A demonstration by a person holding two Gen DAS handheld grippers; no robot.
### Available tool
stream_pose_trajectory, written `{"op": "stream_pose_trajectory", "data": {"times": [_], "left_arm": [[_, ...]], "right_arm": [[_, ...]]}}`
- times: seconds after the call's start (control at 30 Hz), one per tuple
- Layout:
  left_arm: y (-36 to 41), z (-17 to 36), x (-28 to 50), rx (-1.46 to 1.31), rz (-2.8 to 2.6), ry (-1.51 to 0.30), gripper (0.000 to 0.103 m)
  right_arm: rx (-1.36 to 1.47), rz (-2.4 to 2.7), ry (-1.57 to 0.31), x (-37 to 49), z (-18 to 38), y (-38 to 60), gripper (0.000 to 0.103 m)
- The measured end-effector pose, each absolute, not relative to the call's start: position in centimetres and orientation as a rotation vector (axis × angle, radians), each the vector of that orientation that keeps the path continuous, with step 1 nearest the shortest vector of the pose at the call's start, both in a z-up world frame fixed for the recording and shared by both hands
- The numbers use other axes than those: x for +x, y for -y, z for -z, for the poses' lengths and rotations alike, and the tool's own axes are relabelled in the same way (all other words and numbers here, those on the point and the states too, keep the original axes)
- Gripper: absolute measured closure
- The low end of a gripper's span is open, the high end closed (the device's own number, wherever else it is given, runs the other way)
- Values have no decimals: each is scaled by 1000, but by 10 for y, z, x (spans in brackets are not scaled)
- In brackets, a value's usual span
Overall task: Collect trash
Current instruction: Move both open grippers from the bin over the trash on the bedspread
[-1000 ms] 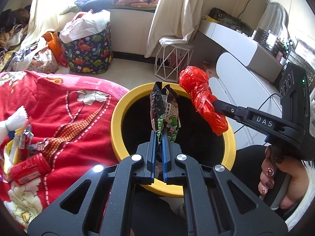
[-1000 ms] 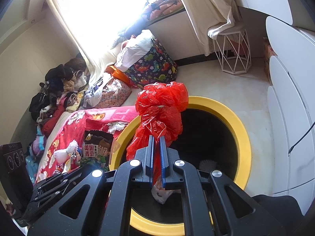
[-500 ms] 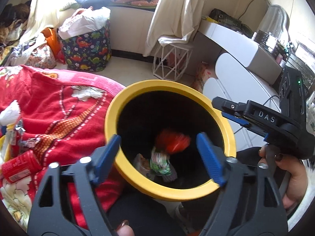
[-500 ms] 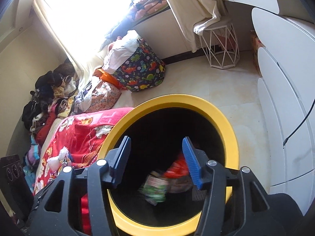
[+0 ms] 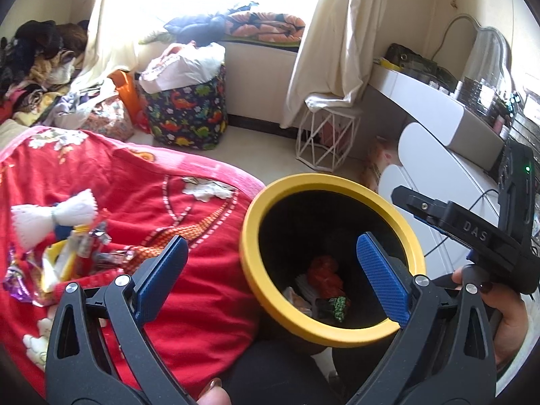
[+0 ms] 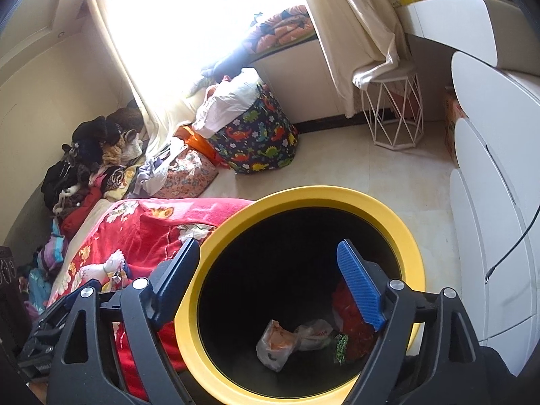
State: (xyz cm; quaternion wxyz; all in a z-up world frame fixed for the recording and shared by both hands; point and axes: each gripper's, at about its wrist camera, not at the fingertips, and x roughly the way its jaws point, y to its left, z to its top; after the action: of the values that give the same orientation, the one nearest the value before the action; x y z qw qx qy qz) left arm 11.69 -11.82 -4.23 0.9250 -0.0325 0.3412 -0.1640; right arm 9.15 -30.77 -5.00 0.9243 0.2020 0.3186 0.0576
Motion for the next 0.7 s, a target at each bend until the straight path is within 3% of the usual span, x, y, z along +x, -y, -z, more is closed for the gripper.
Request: {"op": "stream_pose_trajectory", "data": {"times": [0.7], "left_arm": [[59,26,109,-102,220,-637,11]], "right_arm": [[282,-284,-526,78,26,254,19]]}}
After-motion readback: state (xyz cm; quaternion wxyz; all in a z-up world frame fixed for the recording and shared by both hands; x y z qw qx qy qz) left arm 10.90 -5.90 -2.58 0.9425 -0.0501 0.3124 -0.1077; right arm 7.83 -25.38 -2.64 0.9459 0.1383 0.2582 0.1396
